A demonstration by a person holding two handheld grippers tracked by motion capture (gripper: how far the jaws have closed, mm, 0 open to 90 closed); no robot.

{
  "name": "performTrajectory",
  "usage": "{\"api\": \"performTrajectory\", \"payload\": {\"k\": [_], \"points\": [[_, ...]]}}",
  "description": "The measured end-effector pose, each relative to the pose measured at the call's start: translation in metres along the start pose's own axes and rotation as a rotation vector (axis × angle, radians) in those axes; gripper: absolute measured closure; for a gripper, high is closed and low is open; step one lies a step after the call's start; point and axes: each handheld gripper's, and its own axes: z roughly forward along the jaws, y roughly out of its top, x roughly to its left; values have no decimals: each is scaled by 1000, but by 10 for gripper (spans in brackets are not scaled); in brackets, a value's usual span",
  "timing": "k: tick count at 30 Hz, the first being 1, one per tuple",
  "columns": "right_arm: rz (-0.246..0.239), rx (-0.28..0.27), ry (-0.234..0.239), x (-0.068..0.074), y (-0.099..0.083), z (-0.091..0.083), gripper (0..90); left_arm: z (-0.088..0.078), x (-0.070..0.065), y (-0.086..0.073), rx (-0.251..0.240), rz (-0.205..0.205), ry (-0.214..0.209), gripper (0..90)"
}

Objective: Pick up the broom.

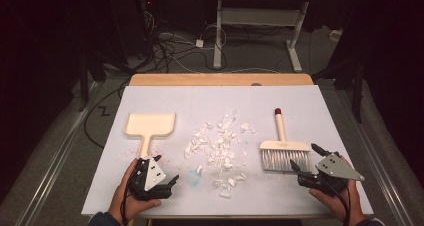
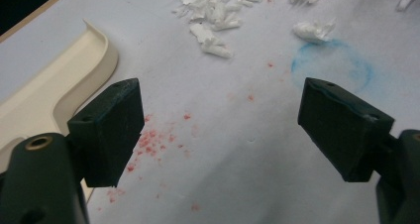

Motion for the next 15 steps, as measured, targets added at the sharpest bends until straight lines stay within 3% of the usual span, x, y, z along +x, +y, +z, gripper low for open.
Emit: {"api": "performTrajectory", "payload": {"k": [10, 14, 15], "points": [[-6, 8, -6, 2, 0, -1, 192, -2, -1, 0, -2, 18, -3, 172], [1, 41, -16, -1, 0, 5, 199, -3, -2, 0, -5, 8, 4, 172], [18, 71, -30, -2, 1, 8, 210, -3, -3, 0, -3, 10, 5, 172]]}}
